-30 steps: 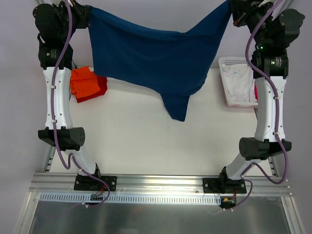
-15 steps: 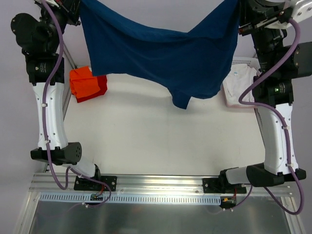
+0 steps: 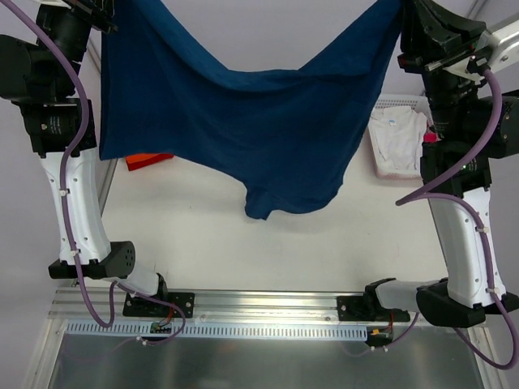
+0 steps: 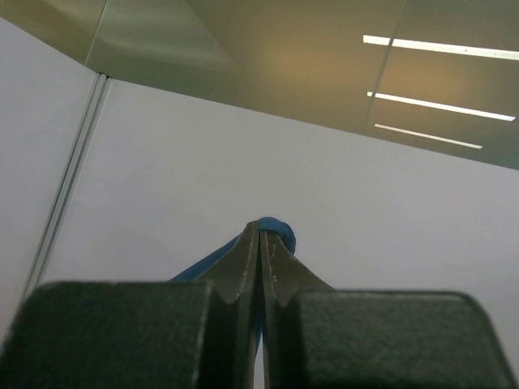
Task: Fold and stack the t-shirts
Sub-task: Flatten out the tshirt
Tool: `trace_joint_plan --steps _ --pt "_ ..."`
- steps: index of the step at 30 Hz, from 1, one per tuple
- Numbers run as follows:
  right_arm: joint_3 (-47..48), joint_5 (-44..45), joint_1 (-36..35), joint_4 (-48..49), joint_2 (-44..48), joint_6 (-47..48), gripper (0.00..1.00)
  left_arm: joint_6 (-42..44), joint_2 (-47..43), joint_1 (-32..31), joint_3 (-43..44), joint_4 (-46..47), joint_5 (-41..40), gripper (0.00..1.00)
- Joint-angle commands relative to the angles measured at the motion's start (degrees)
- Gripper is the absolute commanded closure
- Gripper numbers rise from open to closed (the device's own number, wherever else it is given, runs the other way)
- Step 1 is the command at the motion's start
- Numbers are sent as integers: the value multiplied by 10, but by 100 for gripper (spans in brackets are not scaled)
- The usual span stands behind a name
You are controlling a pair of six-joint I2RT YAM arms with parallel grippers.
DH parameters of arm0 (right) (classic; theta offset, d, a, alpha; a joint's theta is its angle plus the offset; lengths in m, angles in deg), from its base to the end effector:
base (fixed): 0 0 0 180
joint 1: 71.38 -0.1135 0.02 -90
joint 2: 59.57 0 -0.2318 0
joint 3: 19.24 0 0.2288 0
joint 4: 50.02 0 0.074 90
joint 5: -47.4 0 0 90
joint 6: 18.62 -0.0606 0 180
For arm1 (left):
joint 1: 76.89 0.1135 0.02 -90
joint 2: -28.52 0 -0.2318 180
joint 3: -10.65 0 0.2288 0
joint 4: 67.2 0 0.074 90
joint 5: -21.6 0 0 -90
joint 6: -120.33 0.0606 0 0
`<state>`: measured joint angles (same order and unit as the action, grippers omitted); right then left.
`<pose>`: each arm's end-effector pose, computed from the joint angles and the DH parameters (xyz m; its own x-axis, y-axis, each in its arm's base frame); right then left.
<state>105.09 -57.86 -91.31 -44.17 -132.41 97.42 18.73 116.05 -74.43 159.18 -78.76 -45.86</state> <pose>0.1502 0.0714 0.6255 0.9141 -0.1191 -0.3876 -0.0680 0.8974 -0.4360 0.2063 -0.0144 0.6439 0.7014 -0.1558 -0.6955 0.3577 0.9210 0.1545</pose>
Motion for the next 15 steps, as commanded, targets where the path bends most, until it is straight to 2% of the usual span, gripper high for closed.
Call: trace_joint_plan --steps 1,5,6,9,12,15 --pt "57 24 -3 22 -26 32 100 -4 -6 2 -6 34 -14 100" --pt "147 70 -2 -35 -111 60 100 8 15 2 -26 31 -39 100" --pt "206 77 -1 -76 -159 67 100 9 35 2 -25 28 -42 100" --pt "290 109 9 -107 -244 81 100 16 72 3 -6 6 -51 100" --pt "284 143 39 -87 -267 67 100 8 143 22 33 -21 -54 100" --pt "312 149 87 -95 -314 15 100 -24 185 59 49 -25 -39 100"
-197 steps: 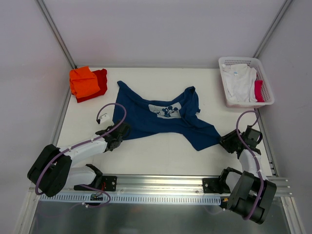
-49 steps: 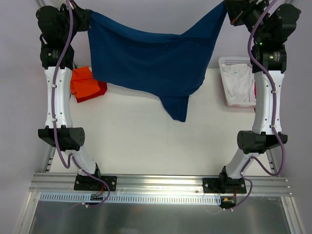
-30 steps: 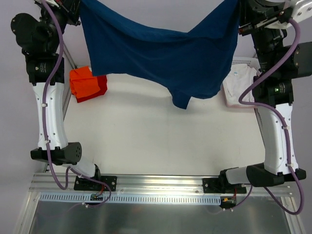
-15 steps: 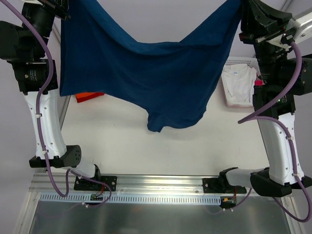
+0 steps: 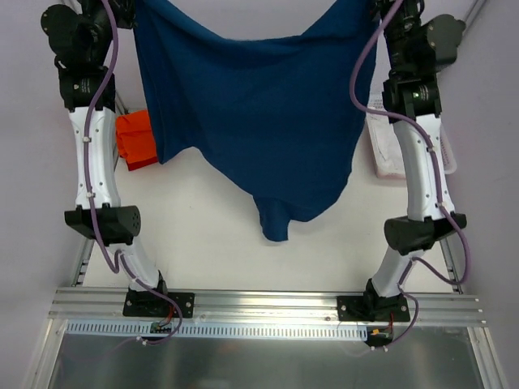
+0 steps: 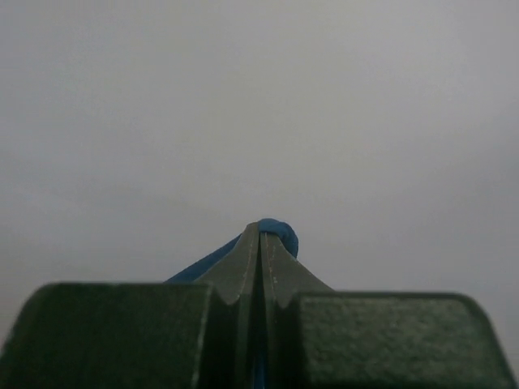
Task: Fold and stack the t-shirts
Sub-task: Flatten out the tshirt
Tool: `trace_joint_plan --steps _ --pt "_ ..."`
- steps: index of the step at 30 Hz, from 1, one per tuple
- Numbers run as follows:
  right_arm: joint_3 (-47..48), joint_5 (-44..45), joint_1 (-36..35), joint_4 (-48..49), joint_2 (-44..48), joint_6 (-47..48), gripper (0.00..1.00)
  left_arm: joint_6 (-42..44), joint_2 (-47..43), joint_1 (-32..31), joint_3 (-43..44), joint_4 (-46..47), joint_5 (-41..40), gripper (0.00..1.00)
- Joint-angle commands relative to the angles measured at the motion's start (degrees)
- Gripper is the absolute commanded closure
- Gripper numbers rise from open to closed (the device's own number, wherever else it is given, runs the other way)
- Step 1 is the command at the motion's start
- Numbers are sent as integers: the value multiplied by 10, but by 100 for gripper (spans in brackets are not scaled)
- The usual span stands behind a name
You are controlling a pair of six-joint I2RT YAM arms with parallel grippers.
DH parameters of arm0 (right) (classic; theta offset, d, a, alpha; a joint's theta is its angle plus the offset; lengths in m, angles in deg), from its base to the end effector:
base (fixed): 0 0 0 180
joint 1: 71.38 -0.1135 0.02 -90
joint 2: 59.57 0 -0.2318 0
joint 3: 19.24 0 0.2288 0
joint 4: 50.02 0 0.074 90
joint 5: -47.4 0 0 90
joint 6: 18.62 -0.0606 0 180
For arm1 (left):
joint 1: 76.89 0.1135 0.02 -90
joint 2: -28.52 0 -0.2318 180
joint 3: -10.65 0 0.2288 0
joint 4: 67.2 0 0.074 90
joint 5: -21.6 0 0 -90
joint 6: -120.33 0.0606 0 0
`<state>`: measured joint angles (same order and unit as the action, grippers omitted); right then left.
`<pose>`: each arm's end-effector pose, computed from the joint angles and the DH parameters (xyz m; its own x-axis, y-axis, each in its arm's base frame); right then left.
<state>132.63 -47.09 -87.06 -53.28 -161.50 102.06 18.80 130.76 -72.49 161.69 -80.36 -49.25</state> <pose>0.2947 0.0876 0.6132 0.7663 -0.3132 -0.5610 0.0812 0.9133 -0.3990 0.3271 0.0052 0.5887 0.5306 -0.1486 -0.8345 0.3056 0.9518 0.0248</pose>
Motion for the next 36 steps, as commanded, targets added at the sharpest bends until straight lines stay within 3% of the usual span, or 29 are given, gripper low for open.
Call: trace_joint_plan --steps 1,8,12,17,23,29,31,36 --pt "52 61 57 -6 -45 -43 100 -35 47 47 23 -9 -4 100" --pt "20 98 141 9 -68 -110 100 -71 94 119 15 -8 16 100" --pt "2 94 168 20 -51 -123 100 -60 88 119 15 -4 34 100" --pt "-124 67 163 74 10 -150 100 -63 68 110 -19 2 43 100" --pt "-255 65 116 84 81 -130 100 -53 24 79 -156 41 35 100" --pt "-454 81 70 66 177 -151 100 -62 -8 49 -377 98 8 100" --pt "-538 97 58 62 217 -162 100 -56 -6 37 -409 107 -37 100" --pt "-683 121 53 56 293 -225 100 -134 -33 39 -551 160 -45 100"
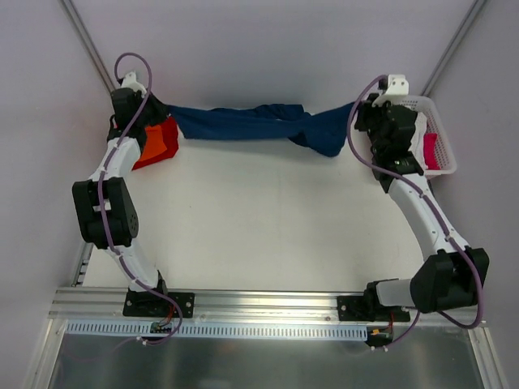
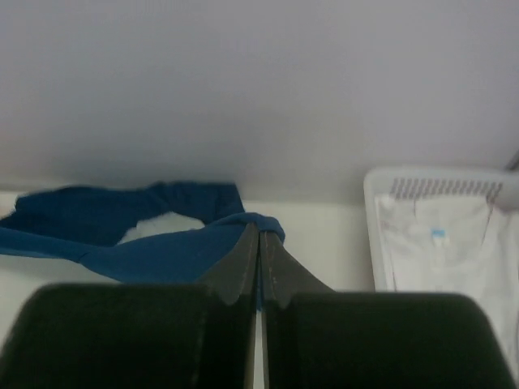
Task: Fold and stack the t-shirts
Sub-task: Flatten out the tshirt
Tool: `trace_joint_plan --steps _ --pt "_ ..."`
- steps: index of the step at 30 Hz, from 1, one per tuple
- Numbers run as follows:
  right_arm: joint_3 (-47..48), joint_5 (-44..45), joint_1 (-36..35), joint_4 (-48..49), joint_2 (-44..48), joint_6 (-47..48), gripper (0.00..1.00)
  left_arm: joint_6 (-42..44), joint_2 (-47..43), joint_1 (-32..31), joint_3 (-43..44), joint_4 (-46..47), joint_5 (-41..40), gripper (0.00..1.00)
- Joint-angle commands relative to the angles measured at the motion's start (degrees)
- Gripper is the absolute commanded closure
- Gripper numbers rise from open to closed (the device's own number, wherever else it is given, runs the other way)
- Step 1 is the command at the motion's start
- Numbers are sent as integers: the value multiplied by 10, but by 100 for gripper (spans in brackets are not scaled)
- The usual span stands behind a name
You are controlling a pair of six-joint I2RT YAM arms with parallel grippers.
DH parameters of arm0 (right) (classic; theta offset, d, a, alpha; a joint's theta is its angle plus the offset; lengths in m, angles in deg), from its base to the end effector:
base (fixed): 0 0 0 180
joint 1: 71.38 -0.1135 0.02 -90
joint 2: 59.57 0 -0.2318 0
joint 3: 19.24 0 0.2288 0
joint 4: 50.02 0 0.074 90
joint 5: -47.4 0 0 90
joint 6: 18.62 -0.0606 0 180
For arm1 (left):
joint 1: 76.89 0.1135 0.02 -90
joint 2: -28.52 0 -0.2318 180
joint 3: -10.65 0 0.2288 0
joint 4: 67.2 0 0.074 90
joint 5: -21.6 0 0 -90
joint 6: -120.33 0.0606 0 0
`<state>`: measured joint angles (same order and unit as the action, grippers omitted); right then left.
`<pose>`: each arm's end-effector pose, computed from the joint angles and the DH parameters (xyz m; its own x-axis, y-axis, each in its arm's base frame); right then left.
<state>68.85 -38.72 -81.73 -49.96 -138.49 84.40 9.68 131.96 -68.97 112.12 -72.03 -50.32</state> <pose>0.3294 0.0560 0.3990 0.1793 -0.1957 -0.9641 -0.0751 0.9744 -0.2118 0.4317 0.0411 0.3155 -0.1712 -0.3623 -0.9162 0.1217 0.9150 -0.3846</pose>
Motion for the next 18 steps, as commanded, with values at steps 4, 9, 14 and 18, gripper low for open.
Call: trace_joint_plan --steps 4,9,14,18 --pt "-136 56 -1 -5 132 -76 100 -60 -125 3 -180 97 -68 100" --pt "-208 68 -1 -76 205 -112 100 -76 -204 3 -306 77 -102 100" --pt "-255 60 -1 -147 259 -180 100 -107 -291 1 -400 35 -118 100" --pt "-314 38 -2 -210 310 -236 100 -125 -347 -4 -452 5 -134 100"
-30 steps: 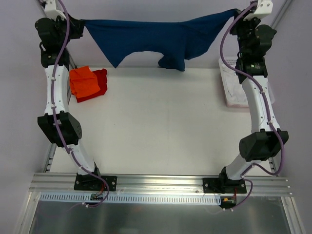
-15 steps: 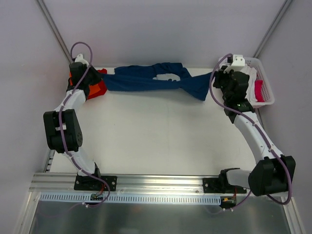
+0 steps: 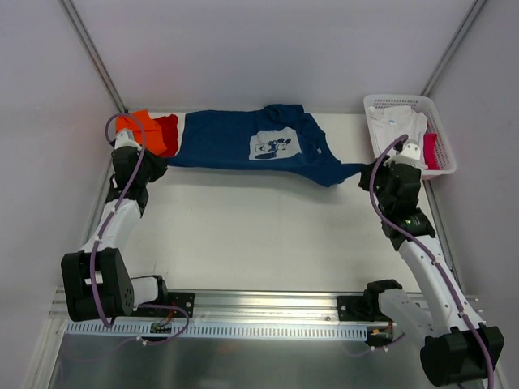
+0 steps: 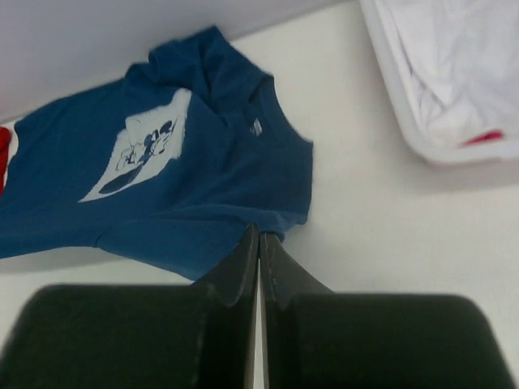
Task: Fold and stack the t-shirts
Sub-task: Flatten out the tshirt
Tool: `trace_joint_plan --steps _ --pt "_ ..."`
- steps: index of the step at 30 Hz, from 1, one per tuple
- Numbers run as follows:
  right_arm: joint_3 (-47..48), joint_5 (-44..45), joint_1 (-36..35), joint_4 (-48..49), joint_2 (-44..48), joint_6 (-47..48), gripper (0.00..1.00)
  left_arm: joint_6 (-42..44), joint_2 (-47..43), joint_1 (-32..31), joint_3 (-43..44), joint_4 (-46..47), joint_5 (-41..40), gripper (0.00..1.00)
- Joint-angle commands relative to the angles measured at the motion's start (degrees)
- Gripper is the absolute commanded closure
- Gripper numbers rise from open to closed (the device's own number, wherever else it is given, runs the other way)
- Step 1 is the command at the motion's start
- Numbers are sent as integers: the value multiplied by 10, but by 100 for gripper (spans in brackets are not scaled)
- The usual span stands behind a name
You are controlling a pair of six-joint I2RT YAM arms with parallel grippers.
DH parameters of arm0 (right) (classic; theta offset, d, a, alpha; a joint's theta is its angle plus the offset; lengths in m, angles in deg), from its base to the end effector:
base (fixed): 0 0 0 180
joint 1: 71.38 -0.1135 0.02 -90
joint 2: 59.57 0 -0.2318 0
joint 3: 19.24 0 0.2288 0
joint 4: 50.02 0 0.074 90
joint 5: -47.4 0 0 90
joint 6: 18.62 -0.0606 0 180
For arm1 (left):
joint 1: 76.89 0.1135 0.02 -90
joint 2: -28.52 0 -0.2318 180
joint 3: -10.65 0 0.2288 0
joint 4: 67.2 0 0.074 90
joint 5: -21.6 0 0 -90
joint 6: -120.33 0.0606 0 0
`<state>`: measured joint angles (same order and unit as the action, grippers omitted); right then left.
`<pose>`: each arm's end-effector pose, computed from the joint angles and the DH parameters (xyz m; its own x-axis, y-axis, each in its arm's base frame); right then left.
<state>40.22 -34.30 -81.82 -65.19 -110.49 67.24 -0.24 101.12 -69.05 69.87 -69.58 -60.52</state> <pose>0.2309 0.0337 0.3119 -0.1160 0.0513 -0.9919 -0.0300 0.9980 0.0551 0.3006 0.0330 0.2453 -0.2294 -0.5401 -0.8097 -0.1406 0.8416 -0.5215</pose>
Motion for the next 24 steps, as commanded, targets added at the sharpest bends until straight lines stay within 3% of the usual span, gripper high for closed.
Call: trace_joint_plan --steps 1,10,24 --pt "-37 -14 -2 -61 38 -82 100 -27 -45 -3 -43 -24 -33 100" --pt "-112 -35 -40 -139 150 -145 100 -48 -122 -12 -115 -82 -37 100" --pt "-167 56 -108 -269 344 -200 100 -93 -335 -58 -181 -233 -95 100"
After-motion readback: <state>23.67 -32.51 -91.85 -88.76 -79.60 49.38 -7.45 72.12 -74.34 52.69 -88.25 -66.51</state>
